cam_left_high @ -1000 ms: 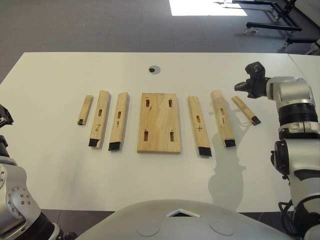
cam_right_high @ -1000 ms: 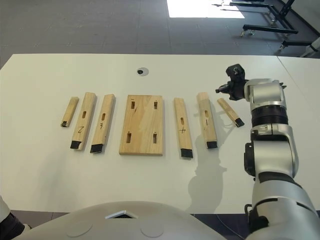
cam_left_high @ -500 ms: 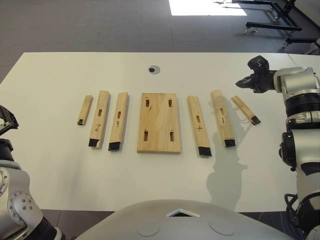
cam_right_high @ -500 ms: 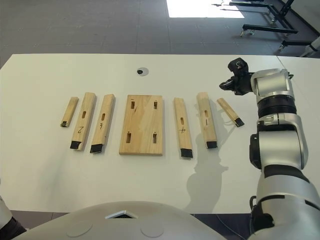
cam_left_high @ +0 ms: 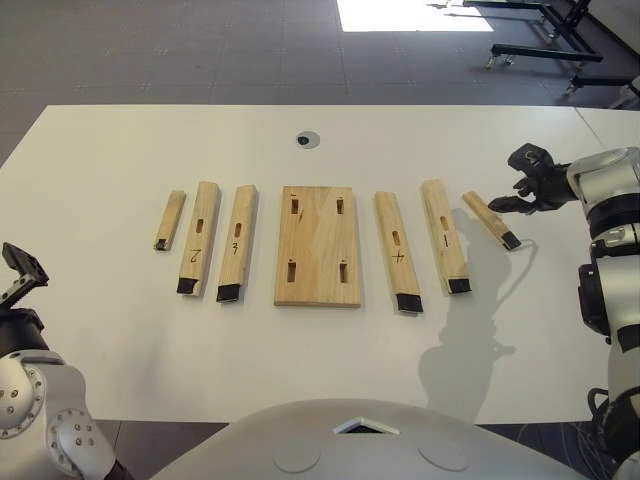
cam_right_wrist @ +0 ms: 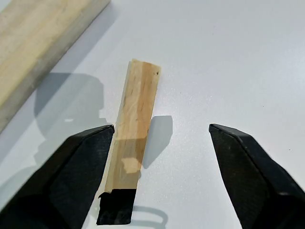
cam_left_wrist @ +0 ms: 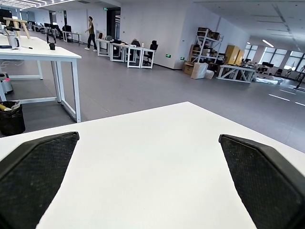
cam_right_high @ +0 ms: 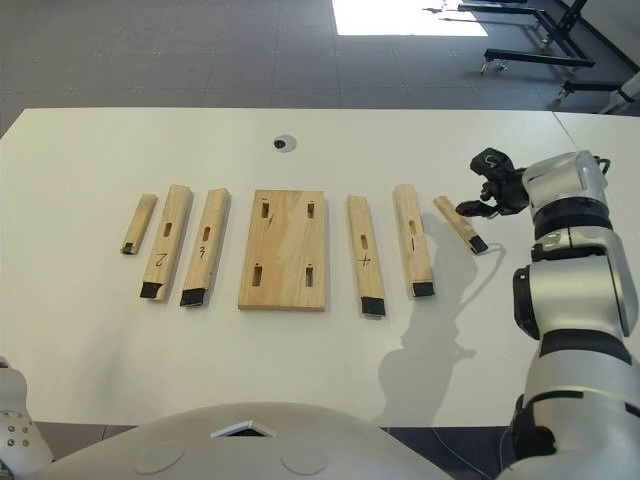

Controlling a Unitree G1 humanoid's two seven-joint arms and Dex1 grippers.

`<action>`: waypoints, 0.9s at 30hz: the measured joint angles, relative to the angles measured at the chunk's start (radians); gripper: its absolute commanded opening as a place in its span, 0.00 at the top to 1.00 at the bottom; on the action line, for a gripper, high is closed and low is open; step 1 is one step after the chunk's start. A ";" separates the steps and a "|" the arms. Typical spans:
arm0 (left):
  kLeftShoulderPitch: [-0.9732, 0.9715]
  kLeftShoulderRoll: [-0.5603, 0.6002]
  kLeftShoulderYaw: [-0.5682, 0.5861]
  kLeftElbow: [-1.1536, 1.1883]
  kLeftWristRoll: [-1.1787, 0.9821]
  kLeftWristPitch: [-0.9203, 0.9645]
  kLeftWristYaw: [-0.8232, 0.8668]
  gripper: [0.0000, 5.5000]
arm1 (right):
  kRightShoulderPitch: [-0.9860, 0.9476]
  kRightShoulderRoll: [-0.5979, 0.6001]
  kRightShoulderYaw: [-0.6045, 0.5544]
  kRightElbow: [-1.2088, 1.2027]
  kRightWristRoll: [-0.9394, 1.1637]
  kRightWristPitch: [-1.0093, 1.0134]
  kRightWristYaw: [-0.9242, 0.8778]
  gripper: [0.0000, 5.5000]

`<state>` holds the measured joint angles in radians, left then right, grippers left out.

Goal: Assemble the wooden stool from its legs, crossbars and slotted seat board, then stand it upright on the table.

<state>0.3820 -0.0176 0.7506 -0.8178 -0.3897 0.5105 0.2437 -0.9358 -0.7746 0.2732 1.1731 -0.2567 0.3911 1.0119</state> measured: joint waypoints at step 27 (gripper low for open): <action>0.020 0.084 0.109 0.022 -0.058 -0.034 0.009 0.02 | 0.062 0.034 0.011 -0.016 -0.056 0.001 0.040 0.17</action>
<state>0.4022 0.0666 0.8597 -0.7961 -0.4479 0.4769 0.2525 -0.8742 -0.7408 0.2841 1.1568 -0.3128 0.3917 1.0522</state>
